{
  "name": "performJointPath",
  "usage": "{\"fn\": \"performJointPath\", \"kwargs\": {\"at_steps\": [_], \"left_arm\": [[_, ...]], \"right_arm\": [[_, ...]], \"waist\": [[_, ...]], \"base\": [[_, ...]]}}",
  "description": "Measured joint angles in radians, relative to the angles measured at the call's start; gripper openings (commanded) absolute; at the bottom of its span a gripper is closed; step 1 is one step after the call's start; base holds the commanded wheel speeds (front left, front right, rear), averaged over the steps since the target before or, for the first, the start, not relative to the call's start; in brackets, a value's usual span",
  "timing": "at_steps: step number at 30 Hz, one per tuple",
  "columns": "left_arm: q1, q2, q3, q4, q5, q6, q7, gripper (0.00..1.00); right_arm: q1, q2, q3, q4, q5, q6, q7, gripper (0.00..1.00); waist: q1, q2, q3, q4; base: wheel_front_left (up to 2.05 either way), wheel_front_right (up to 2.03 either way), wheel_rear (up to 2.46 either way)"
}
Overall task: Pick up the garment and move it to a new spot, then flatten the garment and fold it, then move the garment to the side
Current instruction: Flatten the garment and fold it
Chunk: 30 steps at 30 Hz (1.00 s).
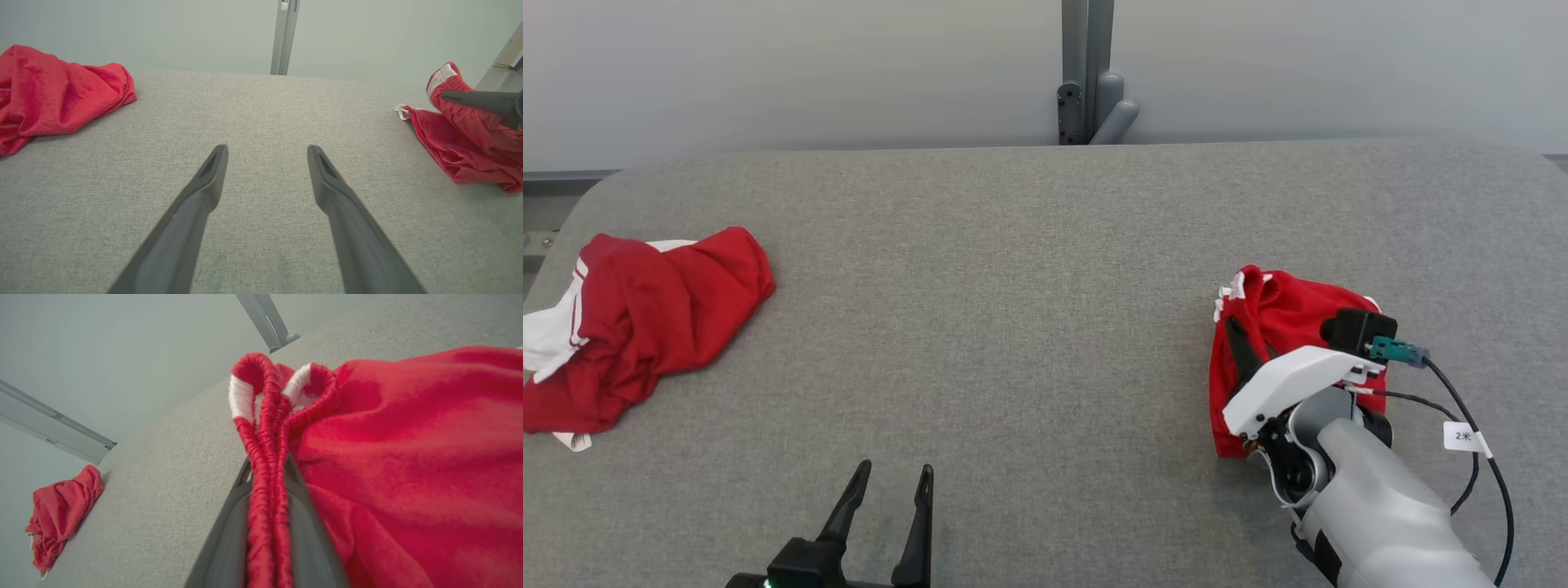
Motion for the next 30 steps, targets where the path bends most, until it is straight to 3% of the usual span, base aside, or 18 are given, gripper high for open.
{"fn": "performJointPath", "kwargs": {"at_steps": [1, 2, 3, 4, 5, 9, 13, 18, 21, 24, 25, 30], "left_arm": [[0.000, 0.000, -0.002, 0.003, 0.000, 0.000, 0.000, 1.00], [0.001, 0.000, -0.003, 0.006, 0.000, 0.000, 0.000, 1.00], [0.002, 0.000, -0.003, 0.008, -0.002, 0.001, 0.000, 1.00], [0.003, 0.000, 0.000, 0.010, -0.004, 0.002, 0.000, 1.00], [0.005, 0.000, 0.004, 0.011, -0.004, 0.002, 0.000, 1.00], [0.013, 0.000, 0.020, 0.015, -0.003, 0.002, 0.000, 1.00], [0.015, 0.000, 0.042, 0.012, 0.000, 0.003, 0.000, 1.00], [0.030, 0.000, 0.050, -0.002, -0.007, 0.011, 0.000, 1.00], [0.038, 0.000, 0.054, -0.011, -0.009, 0.013, 0.000, 1.00], [0.050, 0.000, 0.056, -0.019, -0.013, 0.017, 0.000, 1.00], [0.058, 0.000, 0.057, -0.017, -0.014, 0.017, 0.000, 1.00], [0.059, 0.000, 0.054, -0.023, -0.020, 0.018, 0.000, 1.00]], "right_arm": [[-0.005, 0.000, 0.019, 0.012, 0.011, 0.000, -0.004, 0.00], [-0.008, 0.000, 0.037, 0.021, 0.019, 0.000, -0.012, 0.19], [-0.010, 0.002, 0.052, 0.028, 0.033, 0.000, -0.021, 0.41], [-0.010, 0.003, 0.067, 0.032, 0.049, 0.000, -0.029, 0.83], [-0.010, 0.002, 0.083, 0.035, 0.062, 0.000, -0.036, 1.00], [-0.009, 0.003, 0.145, 0.008, 0.107, 0.000, -0.065, 1.00], [0.007, 0.003, 0.174, -0.059, 0.076, 0.000, -0.077, 1.00], [0.142, -0.028, 0.086, -0.257, -0.132, 0.001, -0.079, 1.00], [0.263, -0.086, -0.002, -0.374, -0.304, 0.000, -0.079, 1.00], [0.376, -0.094, -0.095, -0.497, -0.442, 0.000, -0.079, 1.00], [0.440, -0.120, -0.128, -0.600, -0.576, 0.001, -0.079, 1.00], [0.587, -0.097, -0.274, -0.775, -0.695, 0.001, -0.079, 1.00]], "waist": [[0.0000, 0.0000, 0.000, 0.005], [0.0000, 0.0000, -0.001, 0.009], [0.0000, 0.0000, -0.001, 0.013], [0.0000, 0.0000, -0.001, 0.016], [0.0000, 0.0000, -0.001, 0.018], [0.0000, 0.0000, 0.003, 0.011], [0.0000, 0.0000, 0.004, -0.006], [0.0000, 0.0000, -0.007, -0.028], [0.0000, 0.0000, -0.012, -0.042], [0.0000, 0.0000, -0.018, -0.055], [0.0000, 0.0000, -0.023, -0.062], [0.0000, 0.0000, -0.032, -0.071]], "base": [[0.00, 0.00, 0.00], [0.00, 0.00, 0.00], [0.00, 0.00, 0.00], [0.00, 0.00, 0.00], [0.00, 0.00, 0.00], [0.00, 0.00, 0.00], [0.00, 0.00, 0.00], [0.00, 0.00, 0.00], [0.00, 0.00, 0.00], [0.00, 0.00, 0.00], [0.00, 0.00, 0.00], [0.00, 0.00, 0.00]]}}
